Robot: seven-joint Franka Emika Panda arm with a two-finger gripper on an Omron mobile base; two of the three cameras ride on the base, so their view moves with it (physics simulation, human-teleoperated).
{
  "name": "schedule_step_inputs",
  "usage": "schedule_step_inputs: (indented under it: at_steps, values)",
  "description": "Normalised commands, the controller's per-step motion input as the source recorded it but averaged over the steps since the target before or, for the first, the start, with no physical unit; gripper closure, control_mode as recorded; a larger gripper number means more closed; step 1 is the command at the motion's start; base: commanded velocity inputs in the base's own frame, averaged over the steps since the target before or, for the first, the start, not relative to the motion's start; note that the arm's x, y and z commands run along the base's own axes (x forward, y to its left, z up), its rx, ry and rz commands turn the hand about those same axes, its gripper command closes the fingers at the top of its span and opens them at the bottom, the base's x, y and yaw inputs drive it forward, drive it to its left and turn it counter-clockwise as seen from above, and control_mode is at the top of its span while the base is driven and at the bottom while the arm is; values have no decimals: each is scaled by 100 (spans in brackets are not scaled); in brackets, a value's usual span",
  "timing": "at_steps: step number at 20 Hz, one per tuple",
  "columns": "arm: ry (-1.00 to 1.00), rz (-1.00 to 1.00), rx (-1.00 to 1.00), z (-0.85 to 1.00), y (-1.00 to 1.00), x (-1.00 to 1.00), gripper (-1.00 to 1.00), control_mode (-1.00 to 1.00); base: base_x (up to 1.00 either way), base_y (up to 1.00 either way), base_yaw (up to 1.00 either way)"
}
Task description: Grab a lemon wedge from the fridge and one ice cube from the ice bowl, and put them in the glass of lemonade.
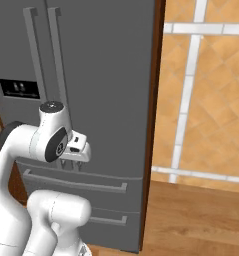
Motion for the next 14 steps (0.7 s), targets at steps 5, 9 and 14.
schedule_step_inputs:
  at_steps: [5, 9, 14]
  values:
    - [0, 0, 0, 0, 0, 0, -100, 100, -20, 51, 0]
    - [0, 0, 0, 0, 0, 0, -100, 100, 0, 54, 0]
    - [0, 0, 0, 0, 0, 0, -100, 100, -10, 25, 0]
